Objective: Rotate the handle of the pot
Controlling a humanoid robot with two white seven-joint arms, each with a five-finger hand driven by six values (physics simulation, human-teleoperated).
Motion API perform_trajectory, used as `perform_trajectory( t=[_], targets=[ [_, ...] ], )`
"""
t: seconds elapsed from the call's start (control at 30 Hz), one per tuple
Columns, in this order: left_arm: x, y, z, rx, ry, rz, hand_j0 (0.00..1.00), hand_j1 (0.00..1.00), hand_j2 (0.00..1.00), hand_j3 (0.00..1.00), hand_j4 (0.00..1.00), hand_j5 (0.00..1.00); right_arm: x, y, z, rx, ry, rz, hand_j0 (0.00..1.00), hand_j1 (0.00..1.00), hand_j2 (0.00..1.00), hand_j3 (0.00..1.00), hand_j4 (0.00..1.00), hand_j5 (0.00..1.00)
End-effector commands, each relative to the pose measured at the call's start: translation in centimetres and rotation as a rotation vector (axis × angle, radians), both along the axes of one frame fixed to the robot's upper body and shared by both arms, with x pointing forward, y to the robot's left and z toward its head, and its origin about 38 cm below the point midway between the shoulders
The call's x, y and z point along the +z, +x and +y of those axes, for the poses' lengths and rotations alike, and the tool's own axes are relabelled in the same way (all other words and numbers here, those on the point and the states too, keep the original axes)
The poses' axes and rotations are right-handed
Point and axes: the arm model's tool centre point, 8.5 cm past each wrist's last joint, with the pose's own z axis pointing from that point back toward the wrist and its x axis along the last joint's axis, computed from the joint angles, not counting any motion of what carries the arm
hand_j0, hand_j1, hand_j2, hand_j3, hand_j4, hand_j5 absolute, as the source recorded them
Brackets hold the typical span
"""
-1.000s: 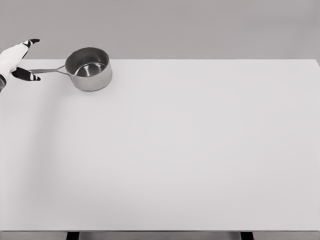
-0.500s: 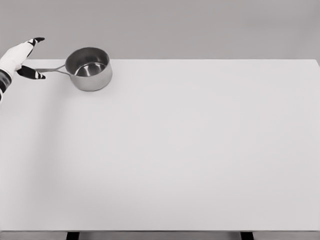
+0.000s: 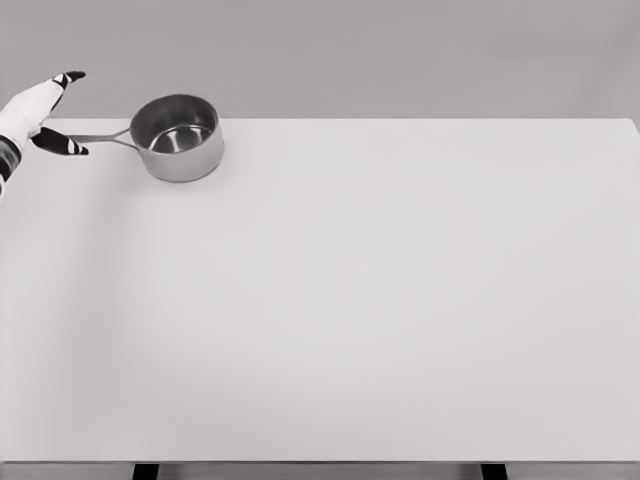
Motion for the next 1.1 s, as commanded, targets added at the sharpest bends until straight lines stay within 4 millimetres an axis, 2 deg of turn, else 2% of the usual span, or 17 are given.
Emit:
perform_trajectory(
  t=[0.0,0.23,0.63,0.83,1.07],
  targets=[
    [-0.1,0.0,0.1,0.005,-0.004,0.001,1.00,1.00,1.00,1.00,1.00,1.00,0.0,0.0,0.0,0.000,0.000,-0.001,1.00,1.00,1.00,1.00,1.00,1.00],
    [0.1,0.5,-1.0,-0.009,-0.012,-0.004,1.00,1.00,1.00,1.00,1.00,1.00,0.0,0.0,0.0,0.000,0.000,-0.001,1.00,1.00,1.00,1.00,1.00,1.00],
    [-0.1,0.5,-0.6,0.006,-0.012,0.007,1.00,1.00,1.00,1.00,1.00,1.00,0.0,0.0,0.0,0.000,0.000,0.001,1.00,1.00,1.00,1.00,1.00,1.00],
    [0.7,0.9,-0.6,0.008,-0.012,-0.007,1.00,1.00,1.00,1.00,1.00,1.00,0.0,0.0,0.0,0.000,0.000,-0.001,1.00,1.00,1.00,1.00,1.00,1.00],
    [0.7,0.9,-0.7,0.007,-0.012,-0.005,1.00,1.00,1.00,1.00,1.00,1.00,0.0,0.0,0.0,0.000,0.000,-0.001,1.00,1.00,1.00,1.00,1.00,1.00]
  ],
)
